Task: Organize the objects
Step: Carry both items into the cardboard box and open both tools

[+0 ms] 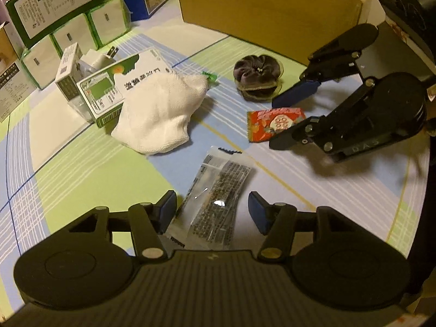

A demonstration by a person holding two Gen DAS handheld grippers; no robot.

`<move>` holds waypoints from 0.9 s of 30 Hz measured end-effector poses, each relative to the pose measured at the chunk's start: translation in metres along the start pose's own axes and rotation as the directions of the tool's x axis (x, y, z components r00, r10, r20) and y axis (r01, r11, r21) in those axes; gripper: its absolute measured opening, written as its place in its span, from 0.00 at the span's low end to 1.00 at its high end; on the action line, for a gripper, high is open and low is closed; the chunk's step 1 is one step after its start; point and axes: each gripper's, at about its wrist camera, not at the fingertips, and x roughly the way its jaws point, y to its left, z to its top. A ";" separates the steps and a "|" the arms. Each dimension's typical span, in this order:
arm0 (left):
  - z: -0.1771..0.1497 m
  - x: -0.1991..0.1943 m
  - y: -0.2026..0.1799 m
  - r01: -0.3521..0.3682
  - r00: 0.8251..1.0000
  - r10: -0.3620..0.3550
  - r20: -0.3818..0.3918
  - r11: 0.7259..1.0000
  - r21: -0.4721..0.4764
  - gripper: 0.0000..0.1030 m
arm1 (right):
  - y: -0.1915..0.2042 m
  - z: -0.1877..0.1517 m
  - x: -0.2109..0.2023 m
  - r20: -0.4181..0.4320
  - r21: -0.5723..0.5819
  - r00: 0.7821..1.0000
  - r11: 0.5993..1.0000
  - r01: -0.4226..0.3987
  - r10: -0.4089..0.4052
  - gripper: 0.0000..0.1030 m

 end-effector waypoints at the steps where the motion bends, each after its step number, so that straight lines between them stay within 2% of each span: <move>1: 0.000 0.001 0.002 0.005 1.000 -0.005 -0.001 1.000 -0.012 0.52 | -0.001 0.000 0.000 -0.002 0.008 1.000 1.000 -0.003 0.003 0.41; 3: 0.000 0.001 0.004 0.012 1.000 -0.012 -0.005 0.999 -0.032 0.48 | 0.000 -0.001 -0.001 -0.004 0.015 1.000 1.000 -0.003 0.003 0.40; 4: 0.000 0.000 0.003 0.017 1.000 -0.017 -0.008 0.999 -0.036 0.42 | 0.000 -0.002 -0.002 -0.002 0.021 1.000 1.000 -0.001 0.001 0.39; 6: 0.001 -0.001 0.001 0.031 0.999 -0.032 -0.018 0.998 -0.048 0.33 | -0.001 -0.005 -0.004 0.002 0.042 1.000 0.999 0.013 -0.013 0.28; 7: 0.001 -0.002 -0.002 0.021 0.999 -0.022 -0.024 0.998 -0.051 0.32 | -0.001 -0.006 -0.006 0.003 0.061 1.000 0.998 0.013 -0.013 0.27; 9: 0.001 -0.004 -0.008 -0.011 1.000 0.010 -0.030 0.998 -0.058 0.31 | -0.002 -0.008 -0.009 0.003 0.094 1.000 0.995 0.023 -0.023 0.26; 13: 0.000 -0.007 -0.021 -0.089 0.996 0.083 -0.043 0.985 -0.146 0.30 | -0.001 -0.012 -0.020 0.015 0.155 0.999 0.987 0.045 -0.048 0.25; 20: -0.001 -0.024 -0.041 -0.125 0.992 0.110 -0.064 0.944 -0.306 0.30 | 0.002 -0.014 -0.061 0.046 0.230 0.996 0.971 0.069 -0.082 0.25; 23: 0.005 -0.042 -0.047 -0.126 0.992 0.119 -0.042 0.925 -0.359 0.30 | 0.002 -0.012 -0.089 0.080 0.251 0.991 0.964 0.085 -0.108 0.25; 27: 0.021 -0.069 -0.055 -0.115 0.991 0.130 0.012 0.918 -0.380 0.30 | -0.003 -0.004 -0.128 0.125 0.274 0.980 0.955 0.113 -0.152 0.25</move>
